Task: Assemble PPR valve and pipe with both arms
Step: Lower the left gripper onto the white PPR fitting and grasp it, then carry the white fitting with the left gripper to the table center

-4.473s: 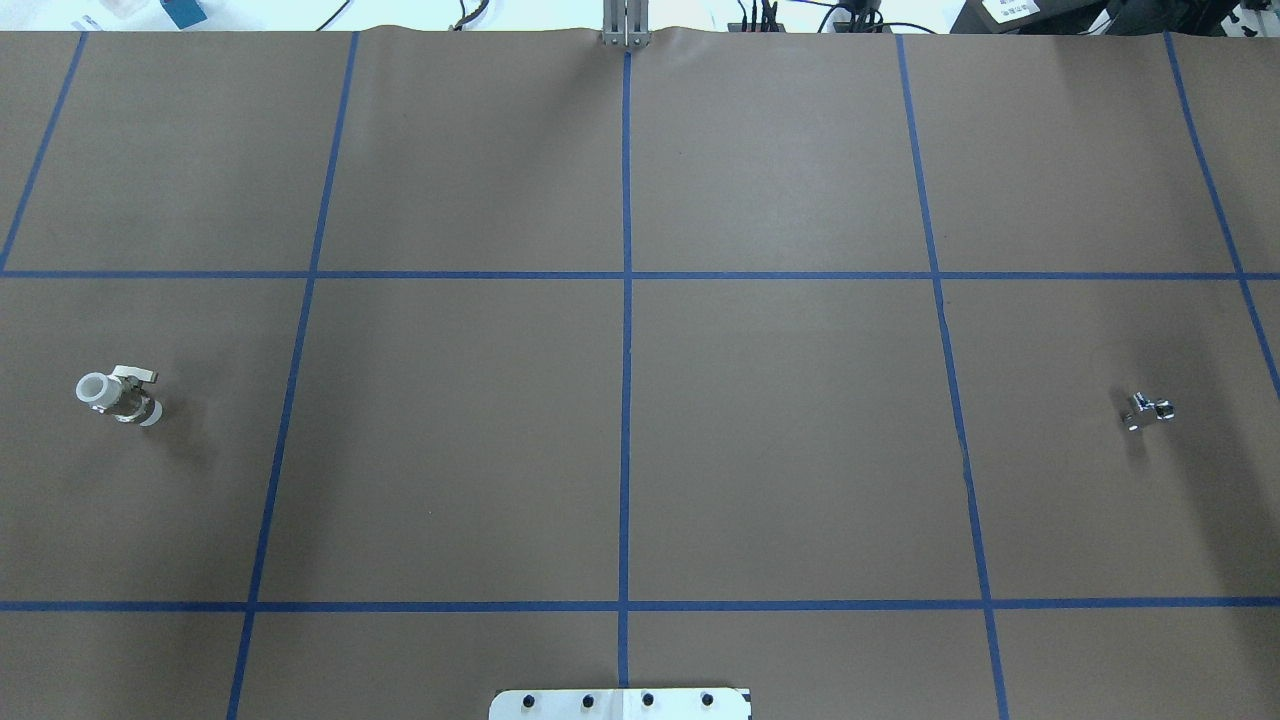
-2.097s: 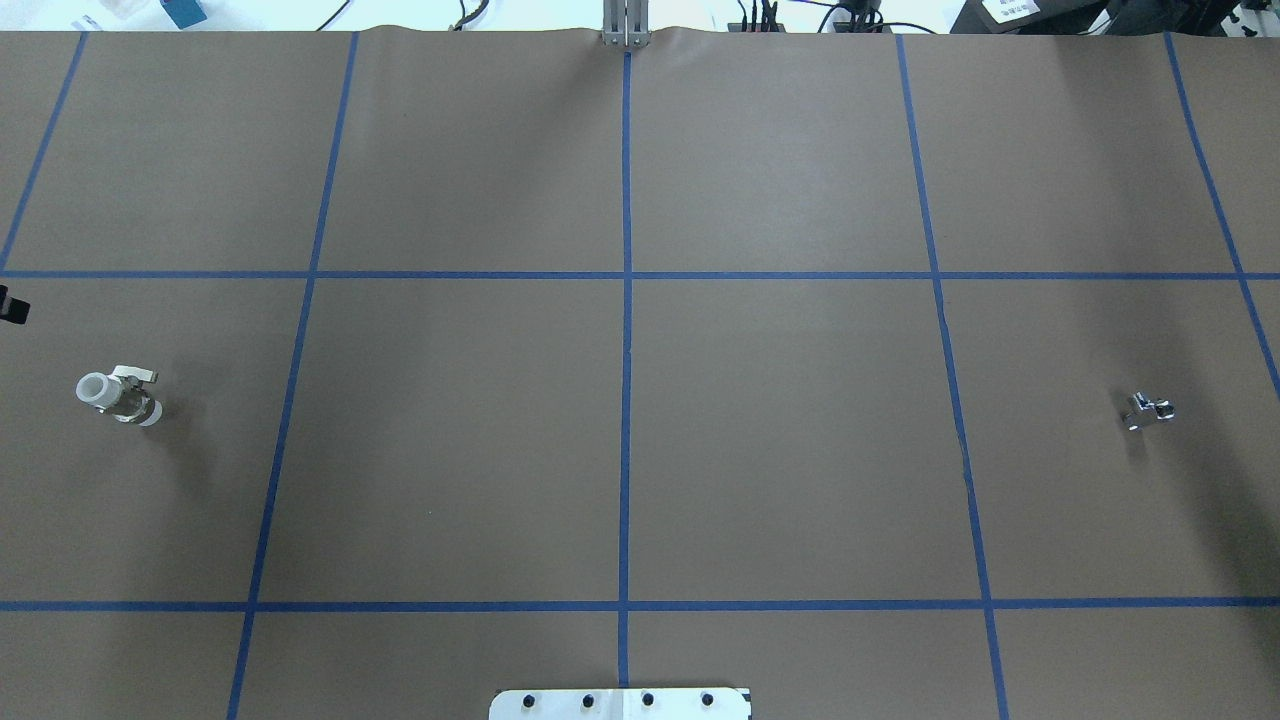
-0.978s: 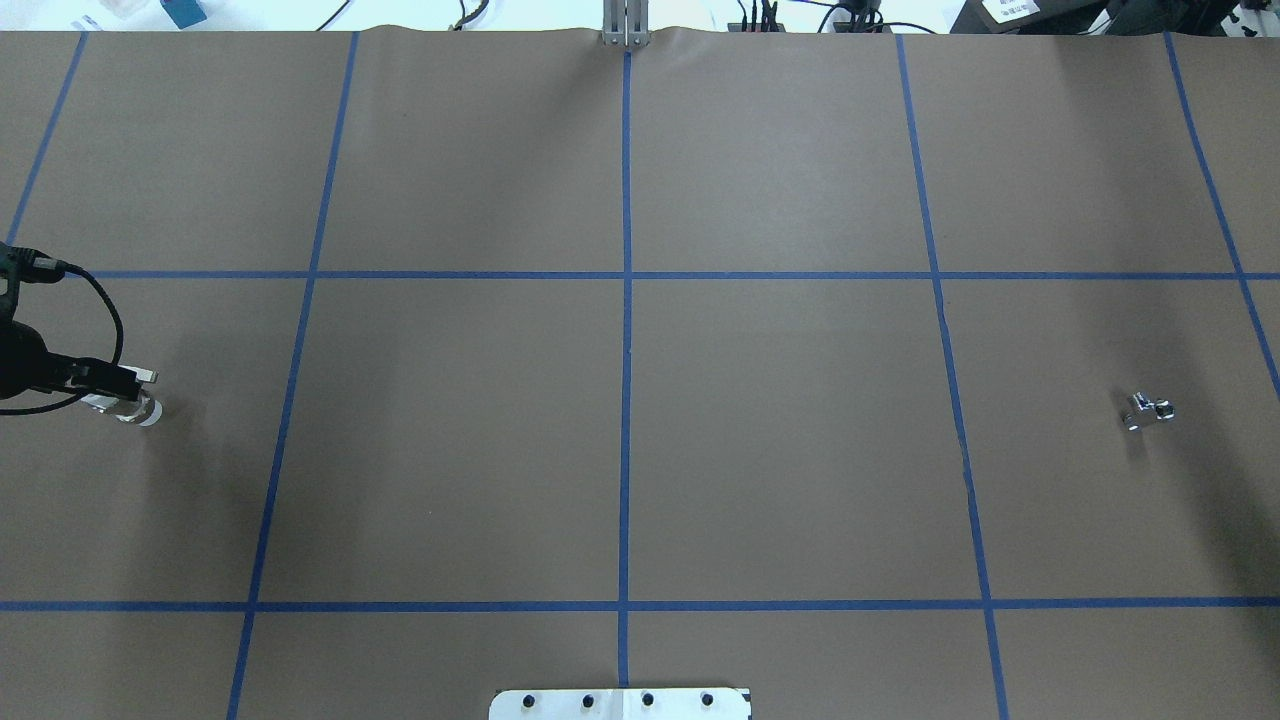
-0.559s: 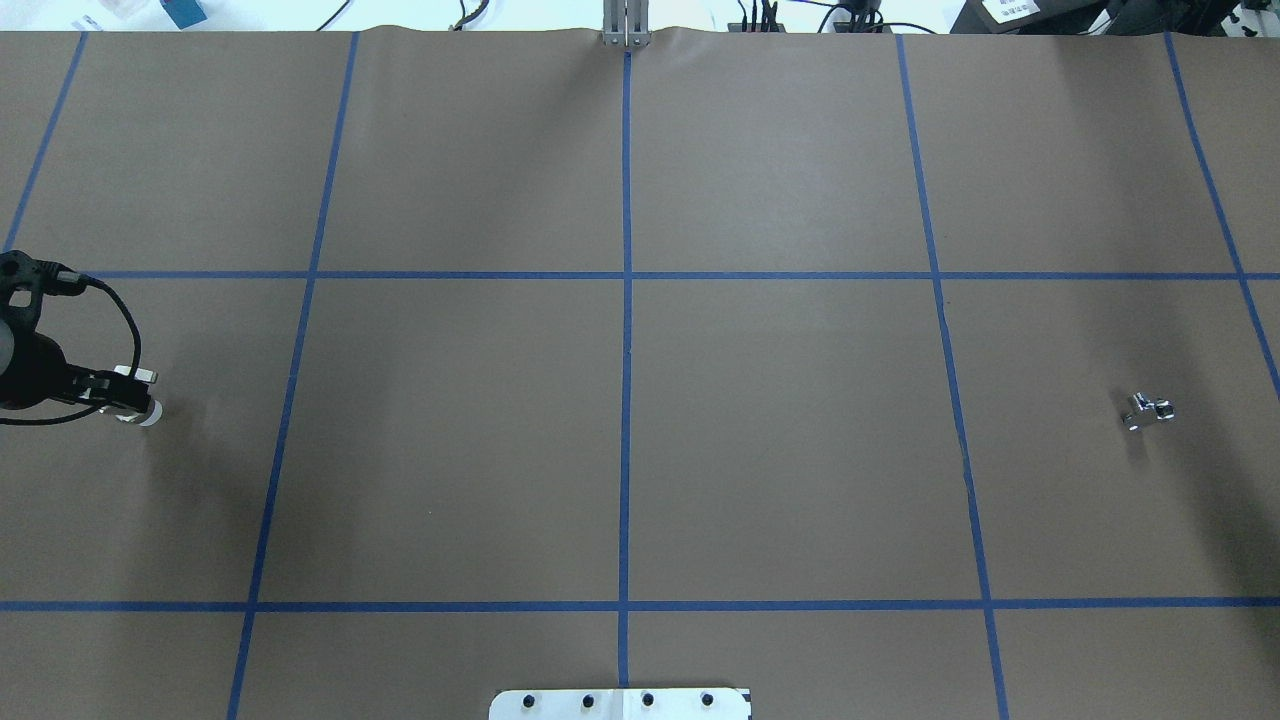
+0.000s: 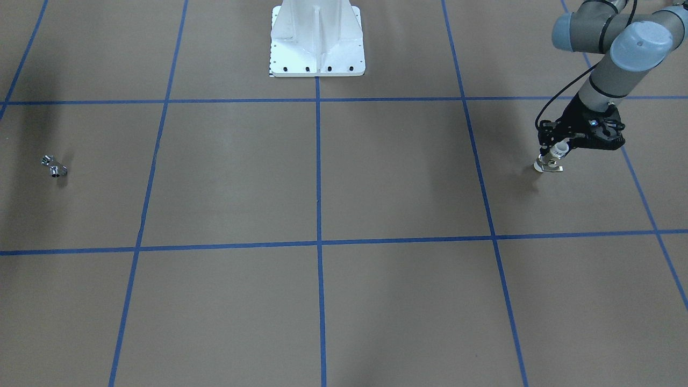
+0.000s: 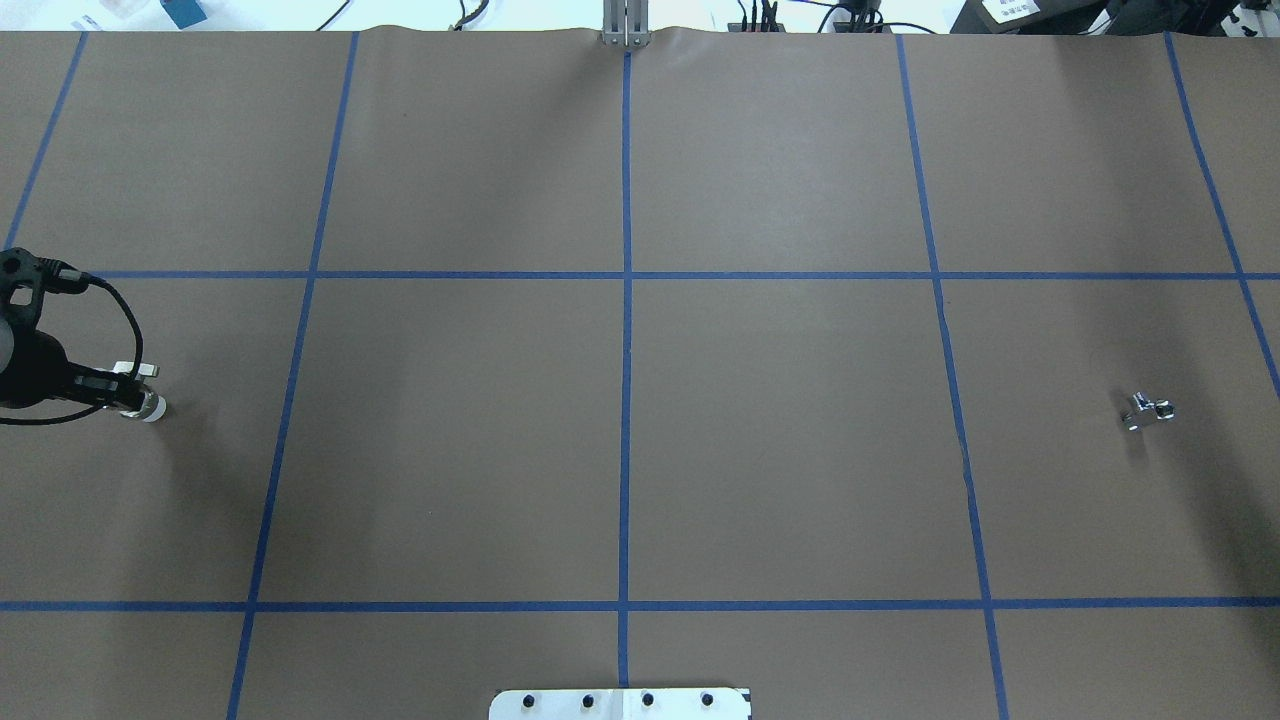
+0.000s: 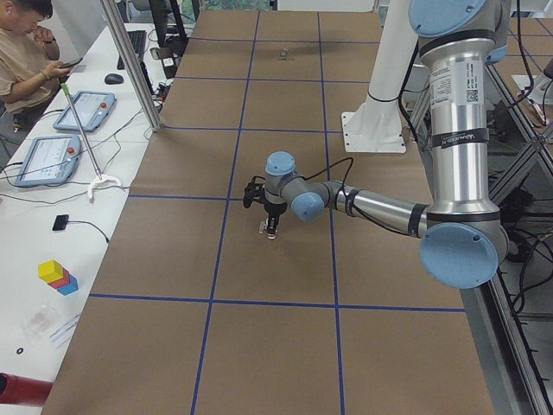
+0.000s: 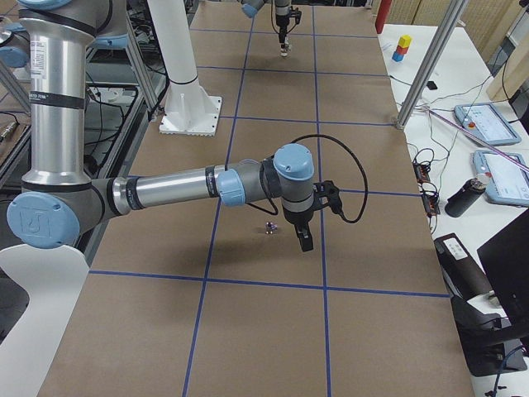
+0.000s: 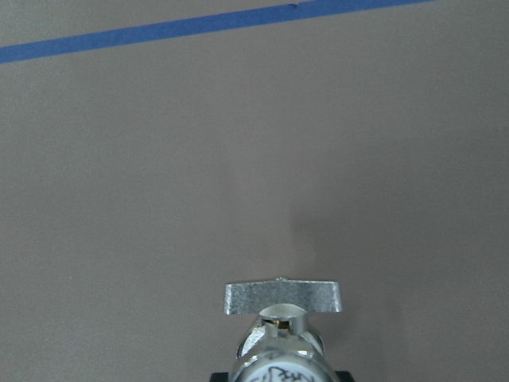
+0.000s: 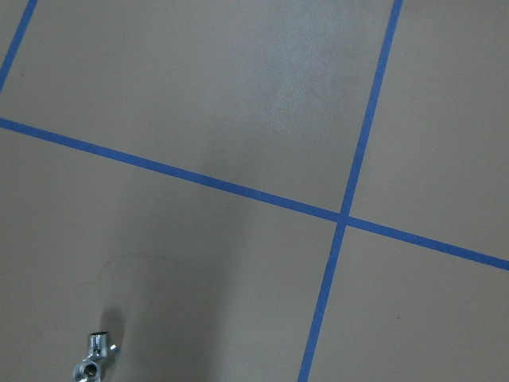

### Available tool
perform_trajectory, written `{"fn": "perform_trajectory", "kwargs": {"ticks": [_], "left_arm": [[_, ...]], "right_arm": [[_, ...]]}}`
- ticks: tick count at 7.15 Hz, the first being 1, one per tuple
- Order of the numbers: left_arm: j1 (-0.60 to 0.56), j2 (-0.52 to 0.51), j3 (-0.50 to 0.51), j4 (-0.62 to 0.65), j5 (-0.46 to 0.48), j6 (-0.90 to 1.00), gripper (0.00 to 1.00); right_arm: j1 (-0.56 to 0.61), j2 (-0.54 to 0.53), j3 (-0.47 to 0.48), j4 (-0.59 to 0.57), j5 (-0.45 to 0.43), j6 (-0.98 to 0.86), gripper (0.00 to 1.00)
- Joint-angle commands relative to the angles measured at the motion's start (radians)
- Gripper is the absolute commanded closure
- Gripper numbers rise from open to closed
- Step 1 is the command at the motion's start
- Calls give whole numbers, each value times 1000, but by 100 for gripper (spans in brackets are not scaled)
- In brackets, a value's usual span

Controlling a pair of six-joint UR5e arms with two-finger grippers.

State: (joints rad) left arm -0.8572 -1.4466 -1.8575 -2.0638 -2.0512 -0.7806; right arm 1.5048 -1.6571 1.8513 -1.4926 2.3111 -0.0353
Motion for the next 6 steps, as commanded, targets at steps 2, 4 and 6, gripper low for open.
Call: {"fn": "perform_trajectory", "kwargs": {"ticks": [2,4,6], "left_arm": [[-2,-166,-69,223,-21,-15,100],[3,-433,-52,490,-24,-43,100],[99,-639,-1,592,-15,-219,100]], "right_arm": [[0,-1,0,0,-1,0,0],[0,-1,0,2,1,-2,0],[0,0,0,0,1,0,0]]}}
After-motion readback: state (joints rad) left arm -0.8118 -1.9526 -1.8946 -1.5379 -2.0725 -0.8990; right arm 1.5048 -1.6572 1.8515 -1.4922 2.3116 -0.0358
